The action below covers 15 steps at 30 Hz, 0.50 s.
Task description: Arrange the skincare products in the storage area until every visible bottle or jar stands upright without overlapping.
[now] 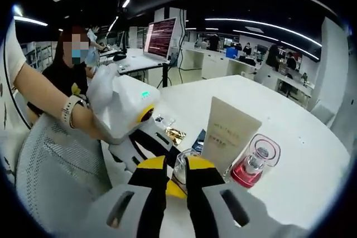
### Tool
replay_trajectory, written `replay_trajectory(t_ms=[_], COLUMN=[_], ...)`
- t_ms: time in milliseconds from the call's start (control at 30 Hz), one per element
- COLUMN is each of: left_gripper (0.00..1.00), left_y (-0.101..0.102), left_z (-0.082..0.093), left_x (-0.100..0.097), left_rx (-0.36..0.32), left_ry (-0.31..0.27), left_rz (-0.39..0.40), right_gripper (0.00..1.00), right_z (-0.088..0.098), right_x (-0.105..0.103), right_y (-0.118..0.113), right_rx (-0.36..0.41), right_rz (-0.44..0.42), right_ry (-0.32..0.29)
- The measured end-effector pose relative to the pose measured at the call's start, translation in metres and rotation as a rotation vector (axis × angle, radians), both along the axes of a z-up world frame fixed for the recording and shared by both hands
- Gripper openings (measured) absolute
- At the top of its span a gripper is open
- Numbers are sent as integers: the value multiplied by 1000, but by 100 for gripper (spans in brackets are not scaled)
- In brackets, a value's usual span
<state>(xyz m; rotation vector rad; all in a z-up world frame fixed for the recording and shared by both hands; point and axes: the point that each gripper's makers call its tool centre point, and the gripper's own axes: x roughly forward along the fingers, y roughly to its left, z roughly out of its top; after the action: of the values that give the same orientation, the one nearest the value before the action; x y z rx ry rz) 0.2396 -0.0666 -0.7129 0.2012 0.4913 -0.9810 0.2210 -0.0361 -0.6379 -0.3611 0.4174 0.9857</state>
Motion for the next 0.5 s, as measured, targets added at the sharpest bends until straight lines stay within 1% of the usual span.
replay_trajectory(t_ms=[100,233,300,500], left_gripper=[20,20,20,21], left_y=[5,5,5,5], left_z=[-4,-3,-3,-4], left_x=[2,3,3,5], left_rx=[16,9,11,19], left_ry=[-7,-7,-27,-46], left_rz=[-2,0,-10,-11], right_gripper=[12,12,12,13], right_z=[-3,-3,-3,-3], right_x=[-1,-3,-3,-3], right_y=[0,1,1,1], right_rx=[-13,-9,-13,-23], right_rz=[6,9,11,17], right_ry=[7,11,7,2])
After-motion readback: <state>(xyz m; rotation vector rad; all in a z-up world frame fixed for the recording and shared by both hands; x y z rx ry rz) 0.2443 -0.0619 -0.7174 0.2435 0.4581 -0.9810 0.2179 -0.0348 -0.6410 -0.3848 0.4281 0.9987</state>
